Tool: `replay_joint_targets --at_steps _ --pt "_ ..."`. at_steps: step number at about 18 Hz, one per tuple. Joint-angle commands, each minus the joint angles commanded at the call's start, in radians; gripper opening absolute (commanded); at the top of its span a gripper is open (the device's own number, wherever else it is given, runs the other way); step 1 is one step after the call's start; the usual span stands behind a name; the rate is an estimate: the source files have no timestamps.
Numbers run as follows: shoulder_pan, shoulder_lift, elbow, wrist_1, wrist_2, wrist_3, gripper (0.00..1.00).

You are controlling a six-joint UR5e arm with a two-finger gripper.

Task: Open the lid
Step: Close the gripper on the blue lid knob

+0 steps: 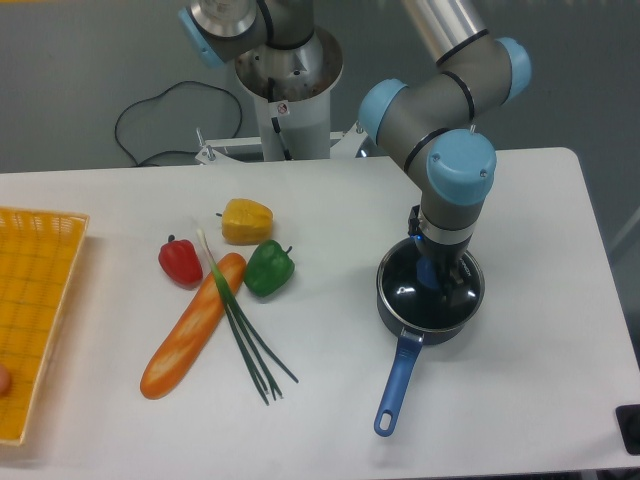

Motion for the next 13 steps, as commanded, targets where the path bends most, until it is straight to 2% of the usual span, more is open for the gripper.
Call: replay_joint_targets --at_steps 11,13 --pt "0.002 0.0 -0.002 -0.003 0.008 0.018 0.96" --pt "0.002 0.0 -0.002 -0.003 0.008 0.017 0.9"
